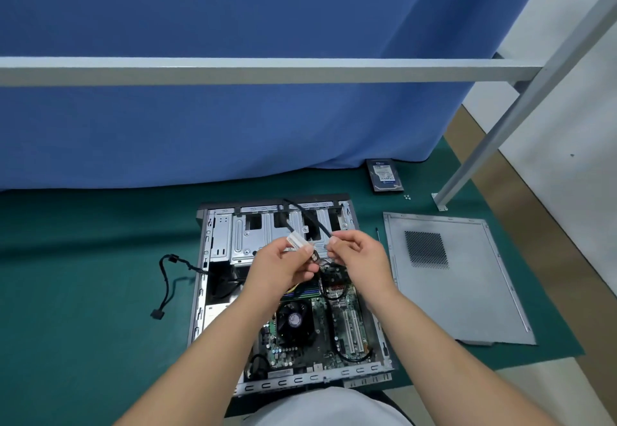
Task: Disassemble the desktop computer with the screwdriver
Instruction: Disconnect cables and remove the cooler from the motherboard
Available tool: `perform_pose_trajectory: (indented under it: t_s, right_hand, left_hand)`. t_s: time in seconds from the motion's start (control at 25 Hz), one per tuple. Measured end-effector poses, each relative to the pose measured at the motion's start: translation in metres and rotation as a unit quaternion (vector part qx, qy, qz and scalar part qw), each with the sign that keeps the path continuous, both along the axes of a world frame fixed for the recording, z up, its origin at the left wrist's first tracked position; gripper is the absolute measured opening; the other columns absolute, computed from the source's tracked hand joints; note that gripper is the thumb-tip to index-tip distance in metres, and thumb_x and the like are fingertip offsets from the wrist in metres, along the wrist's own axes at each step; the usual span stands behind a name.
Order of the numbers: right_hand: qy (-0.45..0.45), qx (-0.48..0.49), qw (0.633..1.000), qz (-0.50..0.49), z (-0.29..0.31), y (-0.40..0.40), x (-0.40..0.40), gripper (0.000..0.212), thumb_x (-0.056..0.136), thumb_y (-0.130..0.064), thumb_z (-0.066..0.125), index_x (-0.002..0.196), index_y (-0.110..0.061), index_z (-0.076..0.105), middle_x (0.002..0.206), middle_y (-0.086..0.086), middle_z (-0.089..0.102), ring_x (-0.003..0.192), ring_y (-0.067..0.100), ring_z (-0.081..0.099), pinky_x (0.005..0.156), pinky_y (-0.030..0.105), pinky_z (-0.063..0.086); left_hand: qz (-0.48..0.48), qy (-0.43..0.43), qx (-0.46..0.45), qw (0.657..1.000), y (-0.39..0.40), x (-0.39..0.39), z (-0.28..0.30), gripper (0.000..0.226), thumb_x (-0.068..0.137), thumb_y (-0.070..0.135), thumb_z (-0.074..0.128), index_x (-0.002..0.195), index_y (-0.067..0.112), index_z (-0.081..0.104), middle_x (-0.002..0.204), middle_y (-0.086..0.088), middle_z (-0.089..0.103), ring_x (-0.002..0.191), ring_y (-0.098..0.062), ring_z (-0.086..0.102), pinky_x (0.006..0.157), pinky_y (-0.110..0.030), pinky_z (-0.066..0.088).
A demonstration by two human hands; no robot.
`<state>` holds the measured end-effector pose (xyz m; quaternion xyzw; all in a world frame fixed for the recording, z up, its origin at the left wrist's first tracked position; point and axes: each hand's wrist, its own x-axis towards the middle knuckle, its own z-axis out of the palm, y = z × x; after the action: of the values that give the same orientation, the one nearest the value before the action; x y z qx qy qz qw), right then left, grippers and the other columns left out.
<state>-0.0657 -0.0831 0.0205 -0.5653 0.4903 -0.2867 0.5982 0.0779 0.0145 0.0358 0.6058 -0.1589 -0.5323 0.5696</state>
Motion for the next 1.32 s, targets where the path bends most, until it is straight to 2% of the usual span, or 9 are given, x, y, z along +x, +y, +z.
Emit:
perform_pose_trajectory:
  t_s: [0.16,0.32,0.48,0.72,0.84,0.96,1.04,1.2,1.32]
  right_hand:
    - [-0.035,0.053,0.998,0.016,0.004,0.013,0.008,0.014,0.099,-0.014,0.066,0.102,-0.023,0.077,0.091,0.000,0.079,0.085,0.012,0.074,0.077,0.025,0.059]
    - [-0.030,0.069,0.997,0.027,0.007,0.021,0.013,0.021,0.102,-0.013,0.061,0.103,-0.026,0.078,0.097,-0.001,0.079,0.091,0.012,0.075,0.076,0.024,0.058]
    - [-0.041,0.115,0.991,0.049,0.008,0.022,0.013,0.021,0.104,-0.008,0.056,0.110,-0.015,0.075,0.101,0.007,0.078,0.094,0.016,0.075,0.080,0.026,0.060]
    - [-0.014,0.052,0.997,0.057,0.007,0.025,0.017,0.018,0.093,-0.016,0.075,0.109,-0.011,0.073,0.092,0.007,0.076,0.086,0.014,0.074,0.083,0.026,0.060]
    - [0.006,0.035,0.999,0.030,0.004,0.025,0.019,0.010,0.095,-0.010,0.071,0.104,-0.014,0.073,0.085,0.007,0.077,0.077,0.013,0.071,0.078,0.026,0.061]
    - [0.039,0.031,0.999,0.003,0.000,0.023,0.019,0.011,0.095,-0.009,0.069,0.104,-0.015,0.074,0.084,0.006,0.078,0.073,0.011,0.071,0.076,0.025,0.061]
    - [0.050,0.039,0.998,-0.002,-0.003,0.023,0.018,0.012,0.094,-0.008,0.069,0.103,-0.015,0.074,0.084,0.005,0.078,0.072,0.011,0.072,0.076,0.025,0.061]
    - [0.039,0.059,0.997,0.018,-0.003,0.025,0.019,0.014,0.097,-0.005,0.064,0.100,-0.017,0.071,0.087,0.006,0.078,0.075,0.012,0.071,0.076,0.023,0.059]
    - [0.029,0.047,0.996,0.072,0.001,0.028,0.020,0.022,0.100,-0.004,0.059,0.102,-0.024,0.069,0.093,0.003,0.077,0.083,0.012,0.071,0.084,0.024,0.058]
  left_hand:
    - [0.014,0.060,-0.002,0.998,0.001,0.003,-0.005,0.017,0.095,0.013,0.073,0.105,0.000,0.070,0.088,-0.010,0.078,0.088,-0.022,0.076,0.076,-0.027,0.062]
    - [0.027,0.113,0.004,0.993,0.000,0.007,-0.014,0.016,0.091,0.015,0.077,0.095,0.001,0.073,0.072,-0.004,0.072,0.078,-0.016,0.072,0.074,-0.025,0.060]
    - [0.033,0.132,0.020,0.991,0.000,0.009,-0.021,0.018,0.090,0.016,0.078,0.095,0.000,0.072,0.092,-0.017,0.076,0.074,-0.016,0.070,0.071,-0.024,0.061]
    - [0.027,0.107,0.029,0.994,-0.004,0.010,-0.024,0.016,0.088,0.019,0.080,0.085,0.007,0.070,0.088,-0.013,0.076,0.079,-0.018,0.072,0.074,-0.026,0.061]
    - [0.009,0.082,0.032,0.996,-0.006,0.012,-0.024,0.025,0.087,0.023,0.082,0.097,0.008,0.065,0.100,-0.017,0.076,0.087,-0.021,0.074,0.075,-0.027,0.060]
    - [0.045,0.128,-0.023,0.990,-0.008,0.021,-0.022,0.051,0.083,0.025,0.085,0.125,0.011,0.059,0.112,-0.016,0.073,0.093,-0.023,0.075,0.094,-0.038,0.058]
    - [0.052,0.155,-0.073,0.984,-0.008,0.031,-0.020,0.046,0.085,0.032,0.082,0.123,0.011,0.066,0.117,-0.011,0.074,0.096,-0.021,0.073,0.102,-0.041,0.055]
    - [0.053,0.102,-0.078,0.990,-0.010,0.044,-0.021,0.030,0.088,0.035,0.078,0.108,0.014,0.072,0.118,-0.008,0.076,0.104,-0.020,0.073,0.088,-0.033,0.060]
    - [0.088,0.076,-0.051,0.992,-0.014,0.050,-0.025,0.015,0.093,0.031,0.075,0.091,0.016,0.072,0.102,-0.006,0.078,0.087,-0.013,0.074,0.070,-0.023,0.058]
